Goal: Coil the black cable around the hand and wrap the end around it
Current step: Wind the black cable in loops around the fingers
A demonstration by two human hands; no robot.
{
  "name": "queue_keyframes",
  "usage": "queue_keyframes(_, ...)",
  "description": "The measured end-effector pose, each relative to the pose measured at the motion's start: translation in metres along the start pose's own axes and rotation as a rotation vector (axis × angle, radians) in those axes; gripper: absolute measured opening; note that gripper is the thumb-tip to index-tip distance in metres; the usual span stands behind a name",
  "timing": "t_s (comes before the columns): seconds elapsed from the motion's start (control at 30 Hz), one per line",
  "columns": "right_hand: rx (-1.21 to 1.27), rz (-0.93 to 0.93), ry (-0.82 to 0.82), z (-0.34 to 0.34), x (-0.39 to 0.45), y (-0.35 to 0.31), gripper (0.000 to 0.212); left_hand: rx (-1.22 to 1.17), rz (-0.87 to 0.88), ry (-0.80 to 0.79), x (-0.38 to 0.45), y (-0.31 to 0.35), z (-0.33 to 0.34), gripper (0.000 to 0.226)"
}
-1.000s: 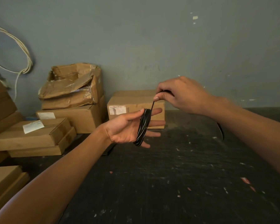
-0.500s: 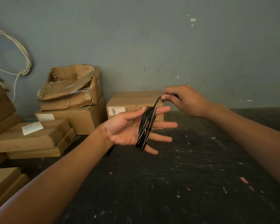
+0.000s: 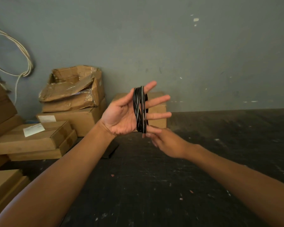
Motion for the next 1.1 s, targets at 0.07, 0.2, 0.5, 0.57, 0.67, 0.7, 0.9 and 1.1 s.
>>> queue_keyframes(0.07,0.060,0.021,-0.029,0.010,-0.003,-0.005,0.023,-0.009,0.041,0.029,0.000,0.007,-0.005,0.051)
queue_keyframes(0.2,0.166,0.085,-0.044,0.021,-0.006,-0.010,0.027,-0.039,0.087,0.089,-0.003,0.011,-0.016,0.051)
queue_keyframes(0.5,0.378,0.282,-0.150,0.036,-0.013,-0.016,0.032,-0.014,0.263,0.370,-0.010,0.034,-0.054,0.050)
queue_keyframes(0.57,0.369,0.275,-0.166,0.033,-0.014,-0.023,0.031,0.003,0.280,0.445,-0.014,0.035,-0.062,0.050)
queue_keyframes(0.67,0.313,0.256,-0.162,0.024,-0.013,-0.033,0.028,0.016,0.287,0.520,-0.020,0.034,-0.071,0.048)
queue_keyframes(0.7,0.279,0.245,-0.154,0.020,-0.013,-0.036,0.026,0.023,0.287,0.542,-0.022,0.033,-0.073,0.048)
queue_keyframes(0.9,-0.183,0.132,0.000,-0.009,-0.010,-0.046,0.025,0.064,0.237,0.603,-0.029,0.023,-0.081,0.047)
queue_keyframes(1.1,-0.503,0.063,0.147,-0.032,-0.005,-0.058,0.024,0.114,0.152,0.591,-0.025,0.010,-0.075,0.048)
Point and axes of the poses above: each hand's wrist, its own x-axis towards the middle knuckle, its own z-axis out of the palm, y = z × x, the point moved 7 cm from there along x, towards the middle knuckle, and after that the axes turned 1 degree about -z, right-handed, at the moved point
